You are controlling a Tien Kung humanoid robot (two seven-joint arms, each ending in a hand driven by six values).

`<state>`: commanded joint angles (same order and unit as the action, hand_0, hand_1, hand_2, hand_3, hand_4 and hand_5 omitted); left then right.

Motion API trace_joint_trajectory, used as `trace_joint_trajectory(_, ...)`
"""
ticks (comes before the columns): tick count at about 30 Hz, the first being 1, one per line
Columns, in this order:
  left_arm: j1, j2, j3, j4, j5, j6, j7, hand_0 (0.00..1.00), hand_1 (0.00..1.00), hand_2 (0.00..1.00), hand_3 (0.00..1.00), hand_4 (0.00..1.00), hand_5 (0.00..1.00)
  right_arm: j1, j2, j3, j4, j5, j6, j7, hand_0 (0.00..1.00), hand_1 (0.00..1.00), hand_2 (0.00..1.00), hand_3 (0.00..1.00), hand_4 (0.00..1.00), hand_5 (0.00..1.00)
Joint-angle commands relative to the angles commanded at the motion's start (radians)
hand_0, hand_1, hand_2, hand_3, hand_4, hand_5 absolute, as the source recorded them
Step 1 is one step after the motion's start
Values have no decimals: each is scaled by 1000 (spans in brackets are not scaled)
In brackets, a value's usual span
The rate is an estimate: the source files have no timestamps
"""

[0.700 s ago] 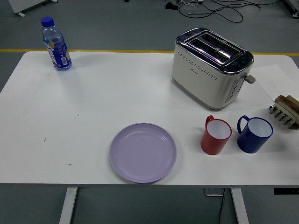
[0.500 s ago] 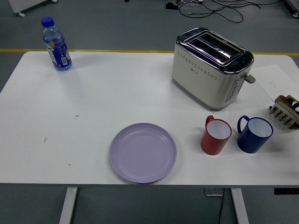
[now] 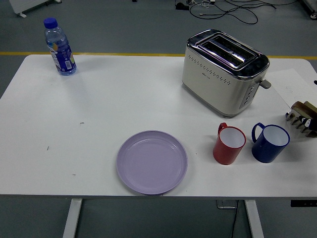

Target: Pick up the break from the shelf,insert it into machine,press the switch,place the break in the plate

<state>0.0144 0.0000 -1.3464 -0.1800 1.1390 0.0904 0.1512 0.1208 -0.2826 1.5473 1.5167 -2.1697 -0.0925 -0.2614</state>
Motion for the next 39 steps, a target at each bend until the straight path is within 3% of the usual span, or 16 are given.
trace_joint_trajectory(12, -3, 0, 9, 0, -5, 2, 5, 676, 727, 767, 854, 567, 998, 112, 19, -63, -132, -63, -12, -95, 923, 856, 915, 908, 879, 114)
trace_joint_trajectory(13, -3, 0, 11, 0, -7, 3, 5, 675, 724, 766, 853, 566, 998, 121, 18, -67, -143, -74, -10, -105, 813, 761, 757, 844, 855, 100)
trace_joint_trajectory(18, -6, 0, 17, 0, -12, 5, 4, 675, 724, 766, 853, 566, 998, 159, 12, -82, -191, -99, 10, -148, 813, 761, 757, 844, 855, 100)
trace_joint_trajectory(19, -6, 0, 17, 0, -13, 6, 4, 674, 721, 764, 852, 566, 998, 162, 11, -84, -196, -99, 12, -152, 746, 693, 682, 803, 839, 91)
trace_joint_trajectory(24, -8, 0, 17, 0, -13, 8, 5, 674, 721, 764, 852, 566, 998, 193, 5, -104, -238, -99, 23, -176, 746, 693, 682, 803, 839, 91)
trace_joint_trajectory(25, -8, 0, 17, 0, -13, 8, 5, 674, 719, 763, 849, 564, 998, 194, 4, -105, -239, -99, 23, -177, 653, 620, 607, 736, 802, 67)
trace_joint_trajectory(36, -9, 0, 15, 0, -6, 8, 7, 673, 719, 760, 849, 564, 998, 242, -15, -155, -288, -99, 28, -218, 587, 568, 561, 685, 773, 64)
trace_joint_trajectory(37, -9, 0, 16, 0, -7, 8, 7, 674, 719, 759, 847, 564, 998, 244, -15, -156, -291, -99, 29, -220, 495, 502, 513, 613, 695, 29)
trace_joint_trajectory(39, -9, 0, 15, 0, -6, 8, 7, 674, 719, 759, 847, 564, 998, 247, -17, -164, -301, -99, 29, -224, 495, 502, 513, 613, 695, 29)
